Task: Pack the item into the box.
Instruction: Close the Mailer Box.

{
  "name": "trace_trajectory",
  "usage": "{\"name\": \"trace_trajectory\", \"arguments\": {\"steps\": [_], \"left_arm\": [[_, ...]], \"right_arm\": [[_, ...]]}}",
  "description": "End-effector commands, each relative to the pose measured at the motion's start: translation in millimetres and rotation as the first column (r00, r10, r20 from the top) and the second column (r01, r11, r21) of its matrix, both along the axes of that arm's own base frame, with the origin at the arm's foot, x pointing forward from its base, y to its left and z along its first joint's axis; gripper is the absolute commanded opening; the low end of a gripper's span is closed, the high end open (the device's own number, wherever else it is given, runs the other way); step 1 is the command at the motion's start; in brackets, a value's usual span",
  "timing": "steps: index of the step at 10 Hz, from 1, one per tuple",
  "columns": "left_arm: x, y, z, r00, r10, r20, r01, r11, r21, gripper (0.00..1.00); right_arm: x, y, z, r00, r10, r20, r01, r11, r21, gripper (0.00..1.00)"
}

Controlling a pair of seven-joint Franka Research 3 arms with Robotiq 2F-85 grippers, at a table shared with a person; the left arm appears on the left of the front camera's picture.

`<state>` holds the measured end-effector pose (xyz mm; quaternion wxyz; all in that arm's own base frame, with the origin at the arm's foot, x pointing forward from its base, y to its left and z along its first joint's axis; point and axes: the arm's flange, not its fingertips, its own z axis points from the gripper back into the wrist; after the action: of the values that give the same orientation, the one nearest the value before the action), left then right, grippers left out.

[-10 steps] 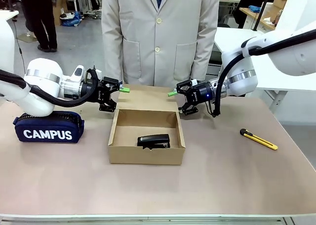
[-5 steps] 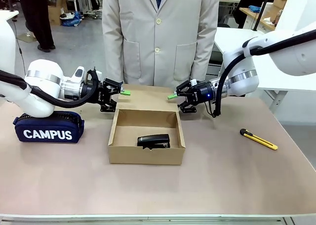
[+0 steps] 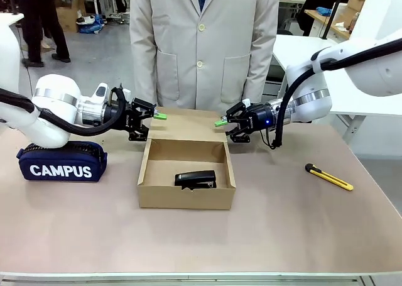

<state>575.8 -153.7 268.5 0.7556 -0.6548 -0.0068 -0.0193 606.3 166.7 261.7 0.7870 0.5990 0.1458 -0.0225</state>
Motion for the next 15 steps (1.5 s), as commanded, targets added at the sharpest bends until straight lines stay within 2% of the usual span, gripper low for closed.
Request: {"name": "trace_trajectory", "arguments": {"steps": [1,2,5,6,10,11,12,13,14,15], "left_arm": [[-3,2,7,0.999,-0.014,0.034,0.014,1.0,-0.007,0.64],[-4,1,6,0.999,-0.007,0.048,0.006,1.0,0.011,0.48],[-4,2,6,0.999,-0.029,0.031,0.029,1.0,0.011,0.48],[-7,2,11,0.998,-0.029,0.052,0.029,1.0,0.0,0.48],[-22,7,41,0.975,-0.004,0.224,0.012,0.999,-0.033,0.48],[-24,7,46,0.965,0.01,0.26,-0.002,0.999,-0.032,0.48],[-27,7,48,0.964,0.012,0.266,-0.002,0.999,-0.04,0.48],[-30,7,50,0.957,0.046,0.287,-0.037,0.999,-0.038,0.48],[-33,7,53,0.951,0.085,0.297,-0.076,0.996,-0.039,0.48],[-19,6,52,0.968,-0.006,0.252,0.011,1.0,-0.021,0.48]], "right_arm": [[0,-1,0,1.0,0.005,0.02,-0.005,1.0,0.017,0.45],[0,-1,1,1.0,0.005,0.024,-0.005,1.0,0.019,0.45],[-3,-2,3,0.999,0.007,0.049,-0.008,0.999,0.037,0.45],[-8,-2,6,0.996,0.016,0.093,-0.021,0.998,0.055,0.45],[-29,-6,22,0.958,0.041,0.284,-0.087,0.985,0.151,0.45],[-35,-9,26,0.941,0.035,0.338,-0.101,0.979,0.179,0.45],[-41,-11,29,0.9,-0.012,0.435,-0.08,0.978,0.193,0.45],[-48,-10,32,0.864,-0.016,0.503,-0.111,0.969,0.221,0.45],[-53,-9,34,0.85,-0.035,0.525,-0.106,0.966,0.236,0.45],[-30,-9,31,0.909,0.013,0.416,-0.095,0.98,0.177,0.45]]}}
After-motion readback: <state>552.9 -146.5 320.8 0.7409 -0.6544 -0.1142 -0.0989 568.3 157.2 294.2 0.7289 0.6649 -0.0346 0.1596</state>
